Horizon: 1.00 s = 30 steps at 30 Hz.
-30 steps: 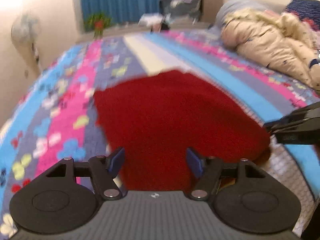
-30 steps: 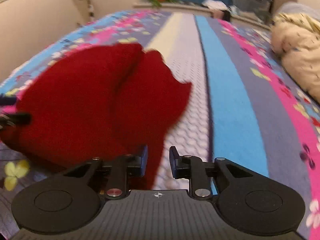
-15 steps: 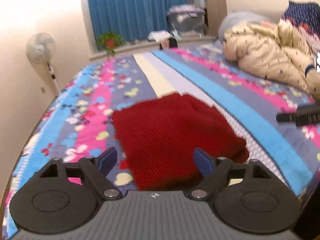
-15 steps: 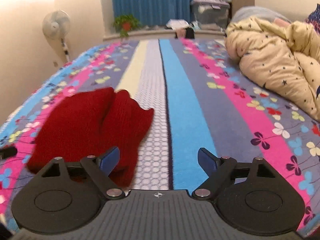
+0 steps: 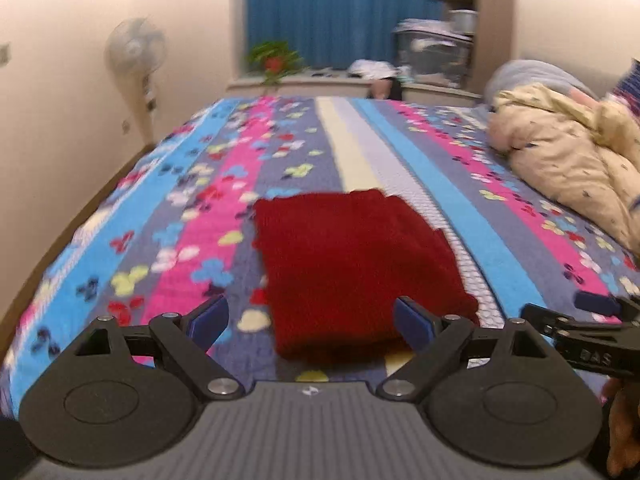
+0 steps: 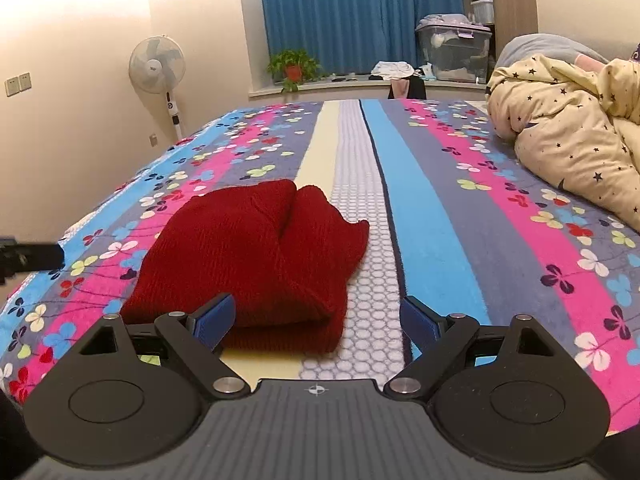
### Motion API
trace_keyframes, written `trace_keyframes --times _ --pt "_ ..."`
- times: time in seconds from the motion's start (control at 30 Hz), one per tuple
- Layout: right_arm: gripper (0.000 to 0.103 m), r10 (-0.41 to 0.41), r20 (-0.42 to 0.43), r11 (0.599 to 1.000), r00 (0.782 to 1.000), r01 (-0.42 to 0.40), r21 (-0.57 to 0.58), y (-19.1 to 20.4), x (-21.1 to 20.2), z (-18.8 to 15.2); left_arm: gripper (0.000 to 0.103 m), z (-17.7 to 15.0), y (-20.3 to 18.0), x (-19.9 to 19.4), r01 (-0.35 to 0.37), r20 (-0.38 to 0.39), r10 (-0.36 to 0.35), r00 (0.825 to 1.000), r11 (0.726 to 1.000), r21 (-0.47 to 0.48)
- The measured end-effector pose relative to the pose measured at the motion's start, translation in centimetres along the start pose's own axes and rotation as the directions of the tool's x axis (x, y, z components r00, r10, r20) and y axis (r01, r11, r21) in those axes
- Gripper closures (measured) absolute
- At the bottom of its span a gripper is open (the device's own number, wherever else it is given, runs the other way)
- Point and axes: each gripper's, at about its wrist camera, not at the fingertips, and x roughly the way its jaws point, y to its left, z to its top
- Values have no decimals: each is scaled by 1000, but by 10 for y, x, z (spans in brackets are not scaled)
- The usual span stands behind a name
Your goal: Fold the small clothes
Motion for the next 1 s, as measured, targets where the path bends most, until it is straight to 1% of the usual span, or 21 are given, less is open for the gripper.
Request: trace_keyframes --times 0.07,0.13,0.2,0.3,0.47,0.6,0.7,0.8,0.93,1.0 --pt "11 -5 -9 1000 1000 5 -12 1 5 -1 10 -9 2 10 -21 -20 20 1000 999 -41" --pt "11 -16 -9 1000 1000 16 -26 1 10 -2 10 -18 3 24 -29 -73 24 997 997 -68" --pt "10 -25 -5 999 1000 24 -26 -1 14 -1 10 -25 5 35 -17 -123 7 992 997 -74" --pt "8 -32 -20 999 999 32 -4 -2 22 -1 10 -32 6 48 -18 -166 4 986 996 -82" --pt "7 -24 -54 1000 998 23 -9 2 38 -1 10 -35 -1 64 -32 -170 27 985 999 -31" --pt "7 -10 -72 1000 997 11 10 6 47 3 10 -34 -1 74 -45 -180 38 983 998 -35" --pt "7 17 -78 1000 997 -16 15 12 49 6 10 -33 0 80 -38 -199 27 980 998 -49" --pt "7 34 -75 999 997 -36 -20 19 50 6 10 -34 0 81 -40 -199 31 979 998 -42" --pt "7 42 -50 996 998 -46 -75 26 50 2 10 -34 -1 82 -37 -199 28 980 998 -43" --pt "7 37 -67 995 997 -43 -94 28 54 1 10 -33 -2 82 -39 -195 30 980 998 -41"
